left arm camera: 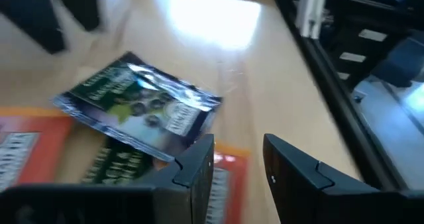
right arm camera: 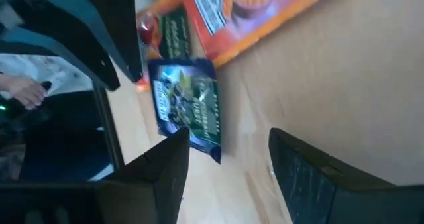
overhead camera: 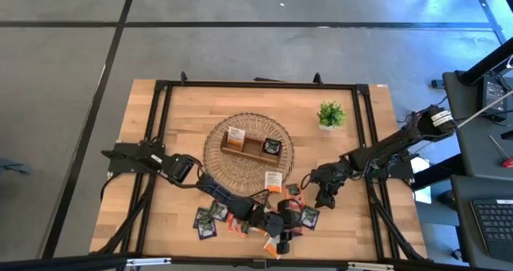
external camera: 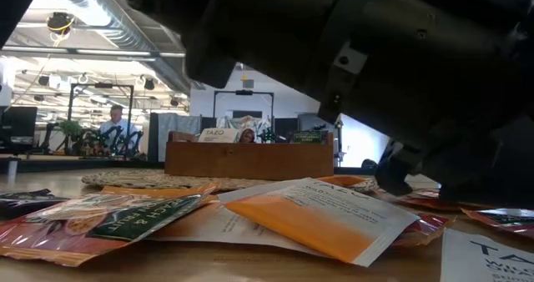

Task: Pick & Place Tea
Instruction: Put the purple tea bag into the right section of the wooden organizer

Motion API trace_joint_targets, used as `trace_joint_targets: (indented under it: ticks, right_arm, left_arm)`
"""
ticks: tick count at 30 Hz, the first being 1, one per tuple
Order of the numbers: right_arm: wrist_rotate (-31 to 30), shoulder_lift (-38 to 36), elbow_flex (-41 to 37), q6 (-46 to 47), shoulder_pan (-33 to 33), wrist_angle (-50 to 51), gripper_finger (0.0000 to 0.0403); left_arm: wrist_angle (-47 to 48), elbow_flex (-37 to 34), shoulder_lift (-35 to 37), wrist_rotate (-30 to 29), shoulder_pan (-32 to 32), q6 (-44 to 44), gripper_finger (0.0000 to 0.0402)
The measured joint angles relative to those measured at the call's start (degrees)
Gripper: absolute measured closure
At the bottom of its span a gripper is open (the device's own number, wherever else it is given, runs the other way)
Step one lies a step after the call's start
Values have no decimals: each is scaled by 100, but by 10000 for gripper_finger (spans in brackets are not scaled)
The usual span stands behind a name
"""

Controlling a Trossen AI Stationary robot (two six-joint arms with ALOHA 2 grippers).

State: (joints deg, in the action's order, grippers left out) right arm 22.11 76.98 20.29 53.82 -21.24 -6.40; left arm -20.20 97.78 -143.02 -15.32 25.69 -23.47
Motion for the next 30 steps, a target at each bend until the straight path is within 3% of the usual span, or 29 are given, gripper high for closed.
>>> trace_joint_targets:
  ticks: [7, 21, 30]
  right_arm:
    - [71, 439, 46, 34, -117, -352, 194]
    - [265, 825, 42, 1024, -304, -849, 194]
    - [323, 836, 37, 733, -308, -953, 197]
  left_arm:
    - [187, 0, 2, 116, -168, -150, 274]
    - [231, 4, 9, 290, -231, -144, 274]
    - [240, 4, 11, 303, -323, -145, 274]
